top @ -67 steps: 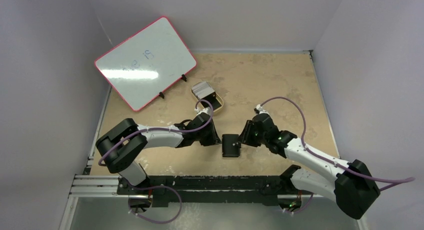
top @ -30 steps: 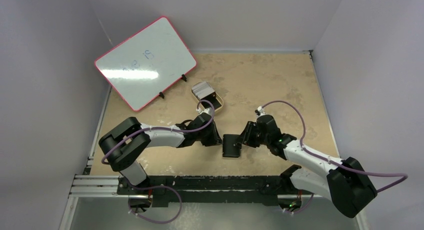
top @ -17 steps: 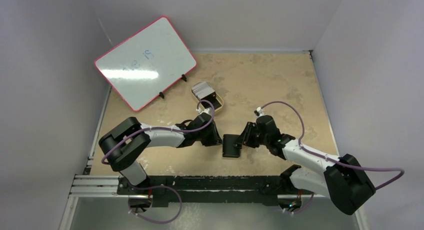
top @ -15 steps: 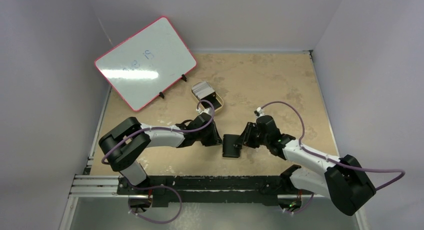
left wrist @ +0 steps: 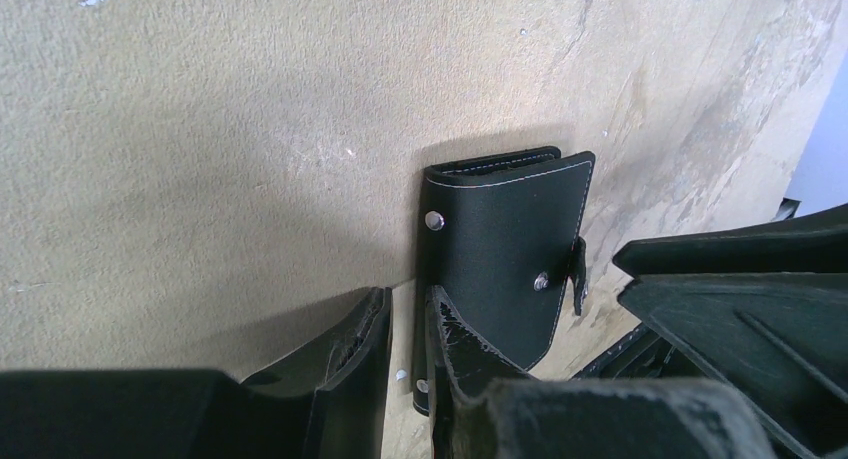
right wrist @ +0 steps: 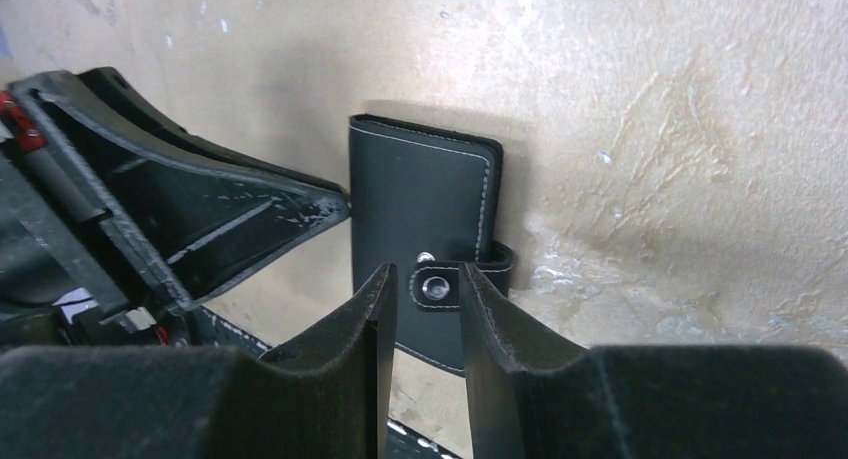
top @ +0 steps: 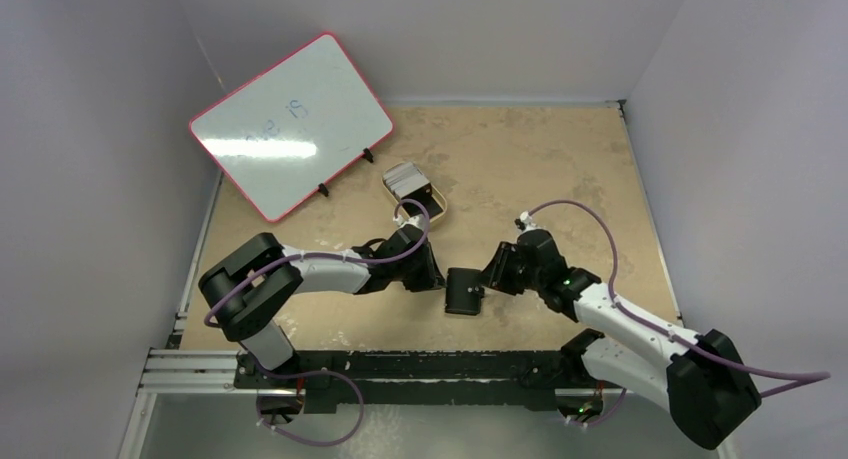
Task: Put the credit cards into the card holder
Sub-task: Close the card holder at the center of the board.
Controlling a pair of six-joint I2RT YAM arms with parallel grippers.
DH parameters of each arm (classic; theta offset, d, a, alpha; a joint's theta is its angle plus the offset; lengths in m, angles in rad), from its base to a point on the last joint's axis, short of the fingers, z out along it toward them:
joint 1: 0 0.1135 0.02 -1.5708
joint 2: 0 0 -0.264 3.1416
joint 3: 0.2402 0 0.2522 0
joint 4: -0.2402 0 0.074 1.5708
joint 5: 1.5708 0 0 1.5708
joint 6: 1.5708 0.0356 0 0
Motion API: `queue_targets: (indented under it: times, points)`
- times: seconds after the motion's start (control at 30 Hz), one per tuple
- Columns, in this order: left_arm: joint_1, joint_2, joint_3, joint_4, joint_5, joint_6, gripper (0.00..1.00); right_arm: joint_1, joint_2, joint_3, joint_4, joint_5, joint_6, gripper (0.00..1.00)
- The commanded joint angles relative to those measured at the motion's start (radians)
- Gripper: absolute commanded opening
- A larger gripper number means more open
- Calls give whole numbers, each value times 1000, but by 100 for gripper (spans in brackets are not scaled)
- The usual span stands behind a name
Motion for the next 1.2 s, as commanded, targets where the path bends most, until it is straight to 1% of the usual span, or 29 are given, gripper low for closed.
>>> queue_targets:
  times: [0.0, 0.27, 0.53, 0.93, 1.17]
  points:
    - [-4, 16, 25, 12, -4, -10, 19, -4, 15, -32, 48, -27, 17, 31]
    - [-4, 16, 24, 12, -4, -12, 19, -4, 55, -56, 125, -59, 15, 30]
    - [-4, 23, 22, 20, -1, -17, 19, -4, 83, -53, 176, -43, 8, 27]
    - [-5, 21, 18, 26, -1, -17, 18, -4, 107, -51, 162, -39, 2, 23]
    - [-5, 31, 18, 37, 3, -19, 18, -1, 109, -50, 144, -47, -3, 22]
